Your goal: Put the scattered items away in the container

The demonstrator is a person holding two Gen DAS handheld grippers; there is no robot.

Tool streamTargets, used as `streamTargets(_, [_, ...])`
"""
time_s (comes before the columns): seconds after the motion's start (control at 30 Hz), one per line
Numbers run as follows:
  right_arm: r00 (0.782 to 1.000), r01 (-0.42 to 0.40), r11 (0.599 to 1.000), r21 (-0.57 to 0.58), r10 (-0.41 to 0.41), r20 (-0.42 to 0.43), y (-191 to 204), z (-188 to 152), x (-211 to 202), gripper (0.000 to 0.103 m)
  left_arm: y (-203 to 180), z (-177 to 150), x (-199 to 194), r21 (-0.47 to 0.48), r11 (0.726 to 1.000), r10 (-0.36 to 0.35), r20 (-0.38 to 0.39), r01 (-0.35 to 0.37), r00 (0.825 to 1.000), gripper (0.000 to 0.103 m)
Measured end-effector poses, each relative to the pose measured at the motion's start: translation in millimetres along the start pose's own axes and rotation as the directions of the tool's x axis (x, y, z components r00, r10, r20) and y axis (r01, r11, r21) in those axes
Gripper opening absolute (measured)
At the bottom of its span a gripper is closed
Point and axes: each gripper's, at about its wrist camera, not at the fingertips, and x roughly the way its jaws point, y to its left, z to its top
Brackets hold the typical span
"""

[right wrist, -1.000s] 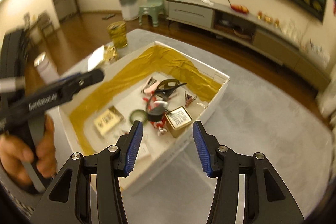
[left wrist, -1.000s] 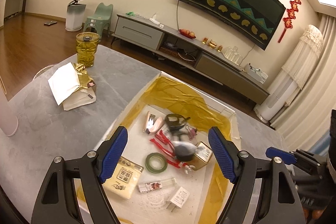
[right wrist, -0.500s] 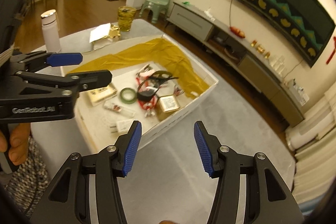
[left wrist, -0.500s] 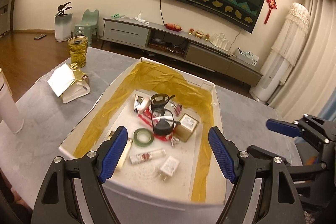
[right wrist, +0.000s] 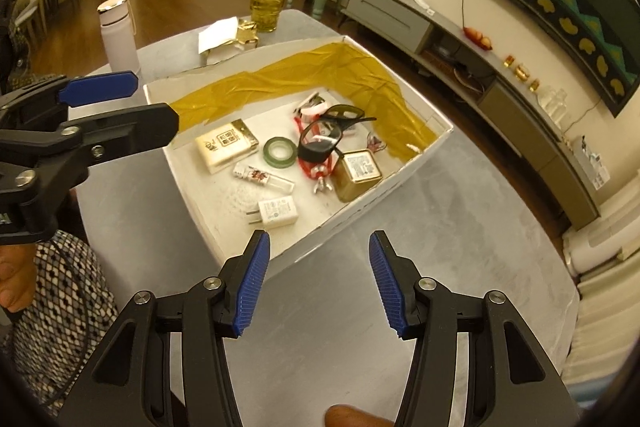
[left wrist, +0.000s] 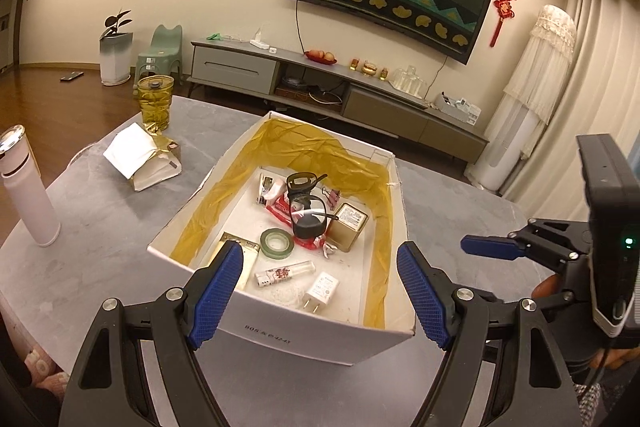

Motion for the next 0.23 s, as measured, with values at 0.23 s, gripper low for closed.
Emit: streamTargets(0.23, [0.999,-0.026,0.999,0.027,0.025,0.022,3.6,7.5,-6.0,0.055,1.5,-1.0,-9.2,0.003,1.000,-0.014,0.006,0.014,1.000,0.080])
